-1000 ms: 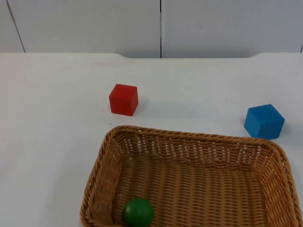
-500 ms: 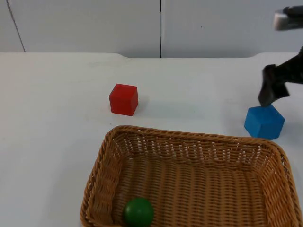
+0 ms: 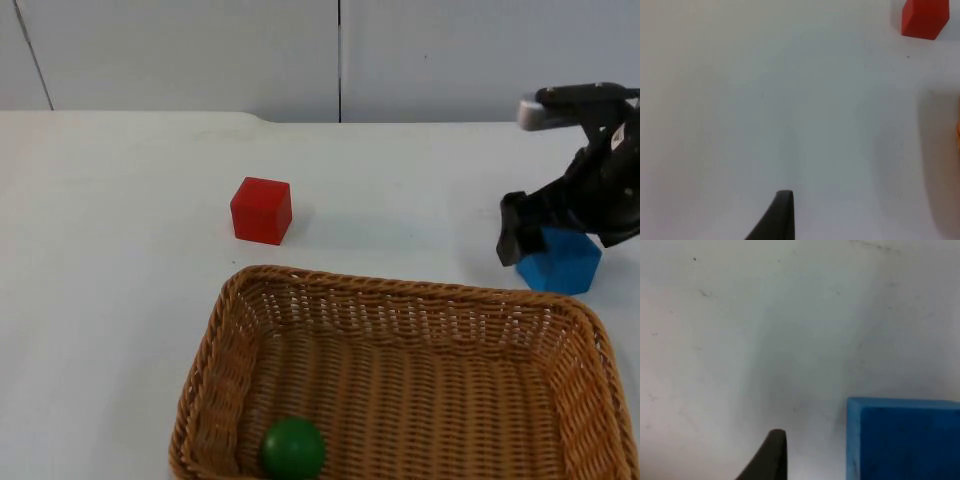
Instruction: Place all geometric objects except the red cube into the basket.
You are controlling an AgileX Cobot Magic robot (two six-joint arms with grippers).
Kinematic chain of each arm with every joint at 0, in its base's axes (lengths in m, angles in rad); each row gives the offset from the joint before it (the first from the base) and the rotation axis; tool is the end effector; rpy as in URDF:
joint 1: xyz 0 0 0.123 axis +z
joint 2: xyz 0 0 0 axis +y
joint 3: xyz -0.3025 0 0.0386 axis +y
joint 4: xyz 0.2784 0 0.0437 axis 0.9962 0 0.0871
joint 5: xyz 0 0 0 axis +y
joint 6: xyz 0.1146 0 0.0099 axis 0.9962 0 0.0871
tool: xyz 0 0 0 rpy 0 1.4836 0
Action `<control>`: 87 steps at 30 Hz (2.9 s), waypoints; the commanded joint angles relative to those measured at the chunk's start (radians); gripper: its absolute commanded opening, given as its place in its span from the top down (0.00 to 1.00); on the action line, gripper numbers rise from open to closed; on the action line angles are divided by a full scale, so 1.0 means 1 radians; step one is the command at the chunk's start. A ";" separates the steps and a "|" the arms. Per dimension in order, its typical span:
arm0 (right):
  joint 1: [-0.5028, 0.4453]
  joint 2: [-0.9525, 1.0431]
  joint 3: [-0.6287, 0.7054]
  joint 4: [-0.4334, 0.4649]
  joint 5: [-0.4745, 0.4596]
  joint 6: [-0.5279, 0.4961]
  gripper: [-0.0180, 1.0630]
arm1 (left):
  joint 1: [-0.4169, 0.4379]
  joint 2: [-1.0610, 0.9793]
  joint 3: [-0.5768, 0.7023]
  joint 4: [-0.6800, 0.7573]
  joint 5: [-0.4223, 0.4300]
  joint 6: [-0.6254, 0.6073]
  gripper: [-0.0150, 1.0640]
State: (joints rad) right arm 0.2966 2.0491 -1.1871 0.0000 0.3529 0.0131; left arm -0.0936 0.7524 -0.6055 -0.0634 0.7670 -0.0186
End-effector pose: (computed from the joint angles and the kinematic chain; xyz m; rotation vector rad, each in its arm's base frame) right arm 0.4180 0.1278 0.0869 -0.3818 2.6752 0.0939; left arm 0.1640 -0.0205 0.2758 0.0558 2.3986 -0.1265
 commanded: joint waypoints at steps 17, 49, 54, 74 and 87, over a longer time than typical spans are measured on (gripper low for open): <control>0.004 -0.255 -0.007 -0.048 0.114 -0.005 0.98 | 0.002 -0.006 0.004 0.010 -0.016 -0.005 0.01; 0.425 -0.598 0.249 -0.042 0.168 0.005 0.99 | 0.002 -0.006 0.004 0.023 -0.016 -0.005 0.01; 0.438 -0.594 0.306 -0.042 0.065 0.005 0.99 | 0.002 -0.006 0.004 0.023 -0.018 -0.005 0.01; 0.436 -0.266 0.380 -0.042 -0.138 -0.001 0.68 | 0.002 -0.006 0.004 0.030 -0.020 -0.005 0.01; 0.436 -0.400 0.380 -0.023 -0.107 -0.001 0.22 | 0.002 -0.006 0.004 0.046 -0.022 -0.005 0.01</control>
State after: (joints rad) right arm 0.7314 1.7006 -0.8070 -0.0313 0.2388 0.0155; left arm -0.0936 0.7524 -0.6055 -0.0259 0.7540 -0.0186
